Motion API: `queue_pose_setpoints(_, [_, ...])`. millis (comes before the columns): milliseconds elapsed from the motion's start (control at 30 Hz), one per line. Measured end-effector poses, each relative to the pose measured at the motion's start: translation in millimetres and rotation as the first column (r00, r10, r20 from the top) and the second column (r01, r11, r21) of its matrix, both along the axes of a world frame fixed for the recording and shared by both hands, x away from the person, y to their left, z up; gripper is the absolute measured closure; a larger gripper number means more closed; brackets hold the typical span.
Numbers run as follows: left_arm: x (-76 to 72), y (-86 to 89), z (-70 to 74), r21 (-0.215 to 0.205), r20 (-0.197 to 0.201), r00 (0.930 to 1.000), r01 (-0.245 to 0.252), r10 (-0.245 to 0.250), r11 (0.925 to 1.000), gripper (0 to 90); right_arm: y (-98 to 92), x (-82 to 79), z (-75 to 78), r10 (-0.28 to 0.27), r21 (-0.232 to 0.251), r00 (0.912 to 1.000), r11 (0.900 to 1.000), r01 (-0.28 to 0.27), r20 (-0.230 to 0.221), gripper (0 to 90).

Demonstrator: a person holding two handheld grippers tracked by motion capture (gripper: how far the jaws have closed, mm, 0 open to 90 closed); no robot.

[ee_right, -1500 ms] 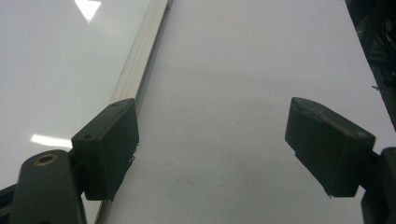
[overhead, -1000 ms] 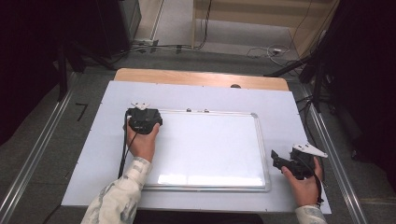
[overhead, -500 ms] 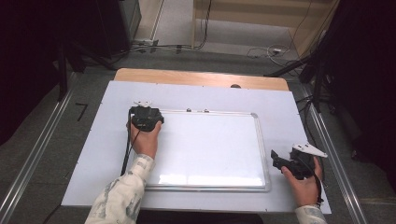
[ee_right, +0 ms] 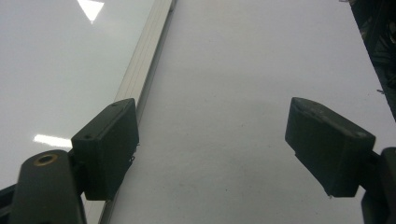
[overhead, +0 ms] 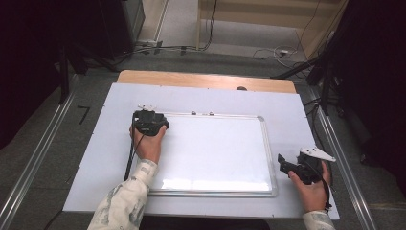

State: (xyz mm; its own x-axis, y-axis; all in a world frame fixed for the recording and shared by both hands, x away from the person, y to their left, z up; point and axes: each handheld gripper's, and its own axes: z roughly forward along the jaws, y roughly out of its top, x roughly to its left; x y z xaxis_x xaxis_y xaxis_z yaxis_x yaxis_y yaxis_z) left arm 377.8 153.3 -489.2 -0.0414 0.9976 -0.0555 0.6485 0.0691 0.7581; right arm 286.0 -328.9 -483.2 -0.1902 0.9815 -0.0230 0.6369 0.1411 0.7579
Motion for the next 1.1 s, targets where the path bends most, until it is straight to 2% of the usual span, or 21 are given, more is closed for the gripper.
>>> queue_pose_setpoints(267, [-19.7,3.6,14.7,-0.036,0.064,0.9971,0.045,-0.043,0.9983,27.7,0.6,0.1,-0.2,0.001,-0.003,1.0,1.0,-0.001,0.0,15.9])
queue_pose_setpoints(500, [-48.6,10.5,24.5,-0.081,0.106,0.9889,0.113,-0.104,0.9903,25.7,1.8,0.2,0.0,0.0,-0.005,1.0,1.0,0.0,-0.003,15.9])
queue_pose_setpoints(633, [-69.1,17.7,26.3,-0.075,0.126,0.9822,0.149,-0.139,0.9859,25.5,1.9,0.2,0.0,-0.001,-0.004,1.0,1.0,0.001,-0.002,15.9])
queue_pose_setpoints(767, [-86.6,30.5,26.9,-0.086,0.141,0.9797,0.155,-0.142,0.9842,25.5,2.0,0.4,-0.1,-0.002,-0.006,1.0,1.0,0.002,-0.003,15.9])
queue_pose_setpoints(900, [-103.2,46.0,22.8,-0.073,0.13,0.9809,0.155,-0.145,0.9852,25.5,1.8,-0.2,0.4,-0.002,-0.003,1.0,1.0,0.002,-0.002,15.9])
queue_pose_setpoints(1100, [-126.2,75.4,12.4,-0.047,0.096,0.9895,0.113,-0.108,0.9925,25.5,0.4,-0.8,0.6,-0.007,0.001,1.0,1.0,0.007,0.0,15.9])
